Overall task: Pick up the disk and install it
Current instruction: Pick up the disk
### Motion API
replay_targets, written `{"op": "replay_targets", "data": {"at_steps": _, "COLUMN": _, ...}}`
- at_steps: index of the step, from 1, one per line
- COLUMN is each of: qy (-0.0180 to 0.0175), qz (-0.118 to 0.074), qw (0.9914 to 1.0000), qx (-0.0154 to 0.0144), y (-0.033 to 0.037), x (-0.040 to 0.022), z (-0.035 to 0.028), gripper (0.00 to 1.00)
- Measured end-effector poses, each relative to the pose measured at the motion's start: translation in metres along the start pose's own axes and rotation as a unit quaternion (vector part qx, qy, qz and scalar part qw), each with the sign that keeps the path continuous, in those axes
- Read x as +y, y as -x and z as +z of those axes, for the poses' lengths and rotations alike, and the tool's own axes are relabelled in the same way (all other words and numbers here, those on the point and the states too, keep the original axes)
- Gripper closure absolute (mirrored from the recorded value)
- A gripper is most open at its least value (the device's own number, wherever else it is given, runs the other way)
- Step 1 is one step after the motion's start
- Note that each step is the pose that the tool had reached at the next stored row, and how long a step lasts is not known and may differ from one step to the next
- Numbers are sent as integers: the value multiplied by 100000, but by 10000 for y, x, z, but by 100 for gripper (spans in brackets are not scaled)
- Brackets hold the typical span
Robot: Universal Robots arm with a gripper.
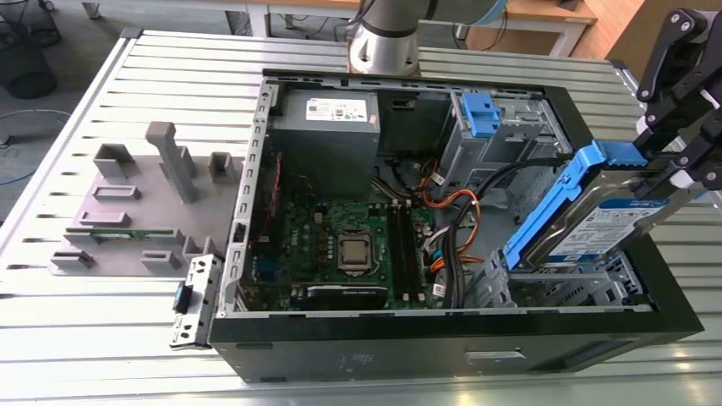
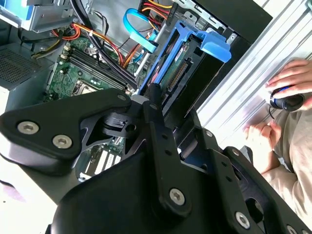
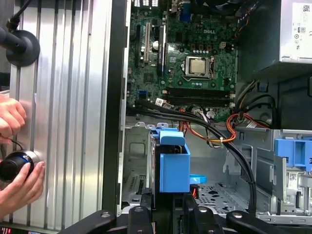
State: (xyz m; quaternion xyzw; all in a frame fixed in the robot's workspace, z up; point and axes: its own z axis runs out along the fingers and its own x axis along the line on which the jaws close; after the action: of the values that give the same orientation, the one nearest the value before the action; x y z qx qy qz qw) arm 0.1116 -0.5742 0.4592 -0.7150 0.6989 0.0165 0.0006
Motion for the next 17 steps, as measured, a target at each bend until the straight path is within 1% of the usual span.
{"op": "replay_targets", "data": {"at_steps": 8, "qy": -26, "qz": 1048, "qw": 99994, "qx": -39, "y": 31, "x": -1, "z": 13, "gripper": 65}}
{"op": "replay_targets", "data": {"at_steps": 15, "qy": -79, "qz": 3303, "qw": 99945, "qx": -80, "y": 30, "x": -3, "z": 41, "gripper": 65}}
{"op": "replay_targets", "data": {"at_steps": 17, "qy": -84, "qz": 3407, "qw": 99942, "qx": -83, "y": 30, "x": -3, "z": 41, "gripper": 65}}
